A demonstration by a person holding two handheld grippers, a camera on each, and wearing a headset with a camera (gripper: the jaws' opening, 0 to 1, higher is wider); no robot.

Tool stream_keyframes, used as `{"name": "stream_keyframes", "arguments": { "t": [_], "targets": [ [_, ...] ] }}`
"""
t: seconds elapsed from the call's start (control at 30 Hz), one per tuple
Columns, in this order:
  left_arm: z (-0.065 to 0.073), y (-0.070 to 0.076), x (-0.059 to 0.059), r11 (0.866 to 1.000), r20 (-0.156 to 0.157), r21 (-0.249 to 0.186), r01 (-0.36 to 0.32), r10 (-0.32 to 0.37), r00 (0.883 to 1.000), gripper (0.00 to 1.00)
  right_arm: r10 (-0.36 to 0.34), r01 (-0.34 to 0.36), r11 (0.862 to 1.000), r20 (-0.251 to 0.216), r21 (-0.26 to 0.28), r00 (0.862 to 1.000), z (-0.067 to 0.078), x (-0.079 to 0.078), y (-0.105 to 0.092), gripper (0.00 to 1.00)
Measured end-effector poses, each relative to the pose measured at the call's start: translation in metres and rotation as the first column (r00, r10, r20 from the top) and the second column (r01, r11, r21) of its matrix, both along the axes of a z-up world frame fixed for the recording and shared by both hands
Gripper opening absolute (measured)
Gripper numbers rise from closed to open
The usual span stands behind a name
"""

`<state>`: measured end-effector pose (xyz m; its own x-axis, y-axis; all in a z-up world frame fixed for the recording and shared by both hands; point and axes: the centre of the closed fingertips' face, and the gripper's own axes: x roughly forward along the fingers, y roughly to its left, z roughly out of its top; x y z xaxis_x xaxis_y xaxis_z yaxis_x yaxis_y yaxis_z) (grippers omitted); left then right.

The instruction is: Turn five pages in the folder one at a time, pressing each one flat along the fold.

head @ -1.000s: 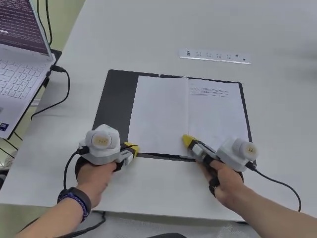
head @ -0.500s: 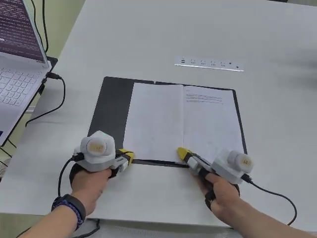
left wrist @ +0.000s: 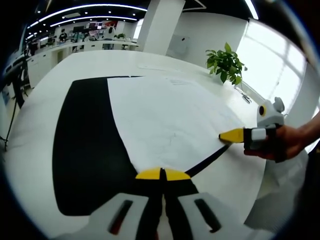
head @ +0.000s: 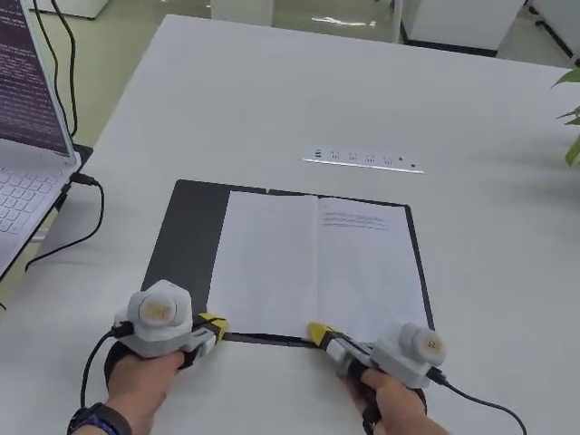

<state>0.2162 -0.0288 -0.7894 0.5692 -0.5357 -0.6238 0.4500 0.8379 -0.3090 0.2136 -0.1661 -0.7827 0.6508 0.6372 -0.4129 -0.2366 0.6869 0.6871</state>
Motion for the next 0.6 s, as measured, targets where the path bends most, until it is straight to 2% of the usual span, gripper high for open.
{"name": "stream_keyframes", "arguments": {
  "t": [0.3, 0.43, 0.53, 0.6],
  "targets": [
    [-0.001, 0.001, 0.000, 1.000, -0.027, 0.012, -0.023, 0.023, 0.999, 0.00, 0.043, -0.043, 0.999, -0.013, -0.029, 0.999, 0.002, -0.008, 0.001, 0.00],
    [0.000, 0.002, 0.001, 0.996, -0.064, -0.029, -0.080, 0.078, 0.995, 0.00, 0.064, -0.065, 0.997, -0.025, -0.036, 0.998, 0.002, -0.014, 0.002, 0.00],
    [0.000, -0.001, -0.002, 0.998, -0.070, -0.012, -0.065, 0.064, 0.995, 0.00, 0.069, -0.069, 0.997, -0.006, -0.027, 0.998, 0.008, -0.019, 0.002, 0.00],
    [0.004, -0.003, -0.004, 0.998, -0.062, -0.005, -0.055, 0.054, 0.997, 0.00, 0.072, -0.072, 0.997, -0.001, -0.024, 0.997, 0.009, -0.021, 0.000, 0.00]
  ]
}}
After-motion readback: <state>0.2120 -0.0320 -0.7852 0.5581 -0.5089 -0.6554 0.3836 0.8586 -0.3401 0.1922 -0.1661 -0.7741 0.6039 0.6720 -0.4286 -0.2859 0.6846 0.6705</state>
